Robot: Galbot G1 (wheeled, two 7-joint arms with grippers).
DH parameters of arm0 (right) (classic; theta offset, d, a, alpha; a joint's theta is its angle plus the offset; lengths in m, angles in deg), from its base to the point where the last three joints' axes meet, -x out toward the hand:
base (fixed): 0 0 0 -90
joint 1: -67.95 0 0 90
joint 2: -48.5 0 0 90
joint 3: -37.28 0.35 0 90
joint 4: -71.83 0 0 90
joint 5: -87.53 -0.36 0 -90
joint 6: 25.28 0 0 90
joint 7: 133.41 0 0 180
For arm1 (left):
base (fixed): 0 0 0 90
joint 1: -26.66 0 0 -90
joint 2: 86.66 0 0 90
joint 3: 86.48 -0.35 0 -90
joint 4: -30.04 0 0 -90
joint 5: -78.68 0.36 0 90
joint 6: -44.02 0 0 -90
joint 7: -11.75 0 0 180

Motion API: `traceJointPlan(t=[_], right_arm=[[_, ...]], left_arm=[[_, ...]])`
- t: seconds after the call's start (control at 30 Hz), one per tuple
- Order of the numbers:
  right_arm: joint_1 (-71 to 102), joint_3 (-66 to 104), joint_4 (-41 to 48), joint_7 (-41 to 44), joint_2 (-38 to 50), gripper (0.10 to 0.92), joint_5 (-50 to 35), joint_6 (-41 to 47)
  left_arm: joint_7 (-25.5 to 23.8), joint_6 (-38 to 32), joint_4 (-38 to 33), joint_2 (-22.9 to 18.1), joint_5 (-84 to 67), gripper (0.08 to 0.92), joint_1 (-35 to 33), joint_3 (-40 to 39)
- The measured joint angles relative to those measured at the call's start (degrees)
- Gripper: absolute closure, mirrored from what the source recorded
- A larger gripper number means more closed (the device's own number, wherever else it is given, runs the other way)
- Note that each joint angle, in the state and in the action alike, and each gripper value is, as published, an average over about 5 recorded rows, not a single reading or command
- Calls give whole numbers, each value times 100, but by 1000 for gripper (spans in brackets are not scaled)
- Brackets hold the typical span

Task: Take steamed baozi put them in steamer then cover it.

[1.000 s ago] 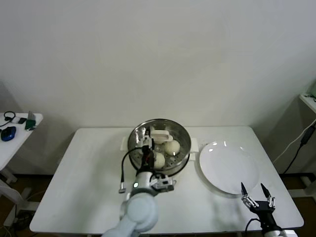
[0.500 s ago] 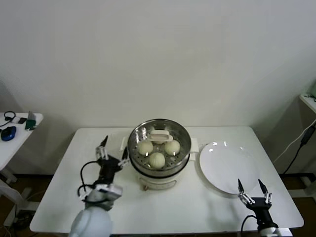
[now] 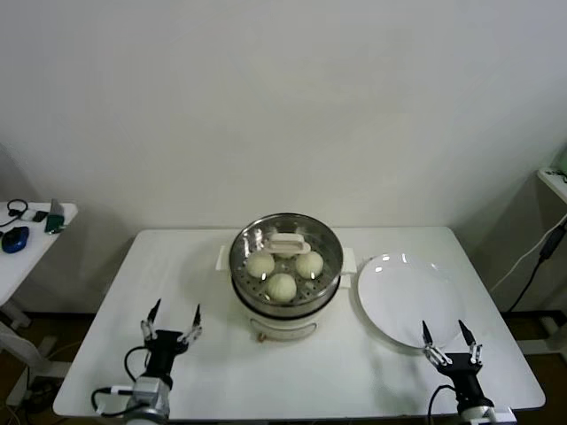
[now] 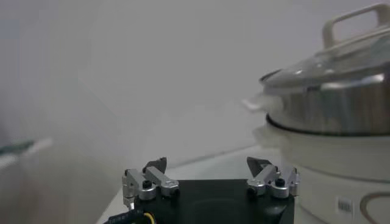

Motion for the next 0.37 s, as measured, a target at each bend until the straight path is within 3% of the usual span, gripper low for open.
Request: traceJointPlan(t=[0.37], right_arm=[[-21,-36,11,-2,10,203,33,-12]], left_arm=[[-96,-610,386,-42,-646,177,-255,190]])
